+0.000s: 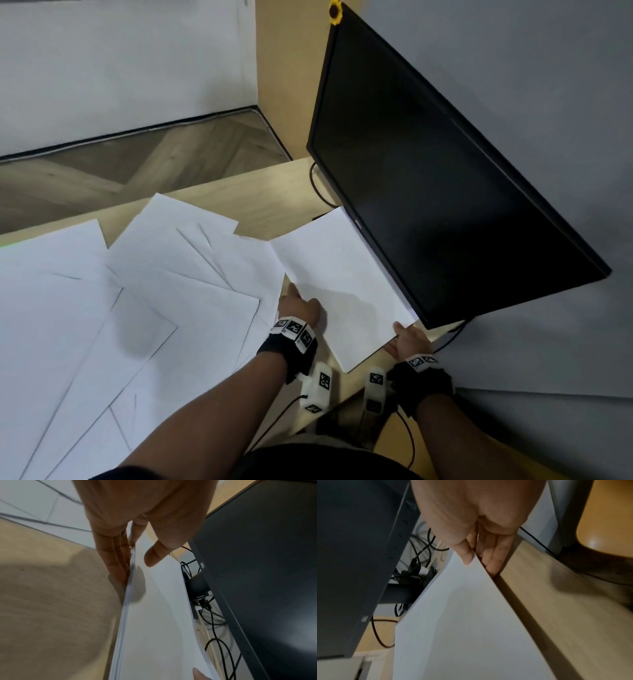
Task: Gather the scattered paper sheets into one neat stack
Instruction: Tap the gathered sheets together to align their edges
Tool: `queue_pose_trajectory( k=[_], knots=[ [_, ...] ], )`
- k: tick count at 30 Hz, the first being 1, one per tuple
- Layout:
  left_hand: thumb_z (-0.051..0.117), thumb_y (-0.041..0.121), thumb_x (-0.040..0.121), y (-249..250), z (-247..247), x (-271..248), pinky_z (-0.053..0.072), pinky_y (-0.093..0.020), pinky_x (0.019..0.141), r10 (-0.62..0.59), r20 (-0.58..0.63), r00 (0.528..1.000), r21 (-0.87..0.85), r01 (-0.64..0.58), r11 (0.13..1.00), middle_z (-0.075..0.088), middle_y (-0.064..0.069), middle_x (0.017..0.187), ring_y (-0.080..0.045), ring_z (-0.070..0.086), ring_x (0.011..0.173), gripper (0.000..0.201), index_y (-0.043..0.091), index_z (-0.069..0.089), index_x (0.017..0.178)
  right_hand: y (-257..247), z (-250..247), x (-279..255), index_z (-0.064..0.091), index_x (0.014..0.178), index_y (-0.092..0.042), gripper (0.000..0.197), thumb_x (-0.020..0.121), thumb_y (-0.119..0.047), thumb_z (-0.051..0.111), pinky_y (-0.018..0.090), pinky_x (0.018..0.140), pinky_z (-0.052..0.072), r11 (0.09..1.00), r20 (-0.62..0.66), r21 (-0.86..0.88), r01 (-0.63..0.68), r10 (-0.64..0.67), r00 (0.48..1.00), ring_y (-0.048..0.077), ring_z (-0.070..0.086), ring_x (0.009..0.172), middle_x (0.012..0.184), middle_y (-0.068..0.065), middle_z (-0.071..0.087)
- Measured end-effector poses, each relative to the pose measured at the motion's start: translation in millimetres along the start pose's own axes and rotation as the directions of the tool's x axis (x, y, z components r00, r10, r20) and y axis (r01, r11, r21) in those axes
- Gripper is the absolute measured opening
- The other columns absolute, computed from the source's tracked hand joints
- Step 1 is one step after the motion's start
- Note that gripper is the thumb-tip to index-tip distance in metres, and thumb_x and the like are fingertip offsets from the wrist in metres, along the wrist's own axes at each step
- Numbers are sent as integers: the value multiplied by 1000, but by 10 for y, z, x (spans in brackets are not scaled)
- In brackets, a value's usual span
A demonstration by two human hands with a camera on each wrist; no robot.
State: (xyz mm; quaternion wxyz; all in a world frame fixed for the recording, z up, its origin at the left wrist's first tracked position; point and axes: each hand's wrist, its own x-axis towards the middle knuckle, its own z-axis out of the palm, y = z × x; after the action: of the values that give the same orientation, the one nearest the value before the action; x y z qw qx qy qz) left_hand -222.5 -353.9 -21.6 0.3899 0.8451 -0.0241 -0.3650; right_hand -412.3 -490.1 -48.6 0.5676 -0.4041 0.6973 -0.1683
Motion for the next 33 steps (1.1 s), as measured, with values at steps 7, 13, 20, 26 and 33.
queue_pose_trajectory(
  k=[7, 13, 20, 26, 33],
  knots=[
    [58, 32, 89, -42, -88, 40, 39, -27, 75, 66, 203, 977, 177, -103, 979, 61, -5, 103, -31, 60, 102, 38, 12, 49, 120, -34, -86, -2, 49, 99, -1, 15, 97, -15, 56, 16, 39, 46, 991, -20, -133, 12, -15, 1000, 24, 54, 61, 74, 15, 52],
    [64, 48, 68, -182, -109, 70, 50, -32, 83, 99, 307, 947, 104, -136, 985, 67, 1, 98, -24, 65, 95, 57, 31, 48, 119, -31, -122, 96, 36, 66, -8, 36, 96, -17, 54, 21, 37, 34, 982, -13, -188, 33, -36, 999, 18, 34, 42, 47, 7, 32],
    [67, 54, 50, -429, -75, 40, 51, -35, 77, 108, 347, 932, -18, -109, 994, 58, 8, 76, -17, 59, 74, 70, 22, 53, 111, -53, -114, 24, 52, 118, -1, 39, 91, -28, 62, 28, 64, 49, 954, -109, -296, 41, -76, 991, 28, 61, 75, 97, 16, 61],
    [66, 36, 75, -573, -482, -156, 54, -30, 90, 150, 191, 970, -154, -121, 981, 74, 9, 95, -12, 71, 88, 37, 27, 65, 110, -110, 155, -373, 43, 121, -7, 48, 86, -30, 66, 41, 80, 47, 948, -341, -267, 176, -263, 902, 35, 60, 92, 108, 15, 59],
    [59, 12, 90, -1022, -1504, -334, 42, -2, 60, 185, -138, 973, -51, -194, 980, 70, 21, 72, 11, 64, 68, 18, 26, 68, 98, 127, 684, -779, 51, 95, -19, 21, 87, -36, 60, 36, 79, 48, 859, -126, -422, 289, -372, 920, 36, 62, 91, 103, 16, 67]
  ],
)
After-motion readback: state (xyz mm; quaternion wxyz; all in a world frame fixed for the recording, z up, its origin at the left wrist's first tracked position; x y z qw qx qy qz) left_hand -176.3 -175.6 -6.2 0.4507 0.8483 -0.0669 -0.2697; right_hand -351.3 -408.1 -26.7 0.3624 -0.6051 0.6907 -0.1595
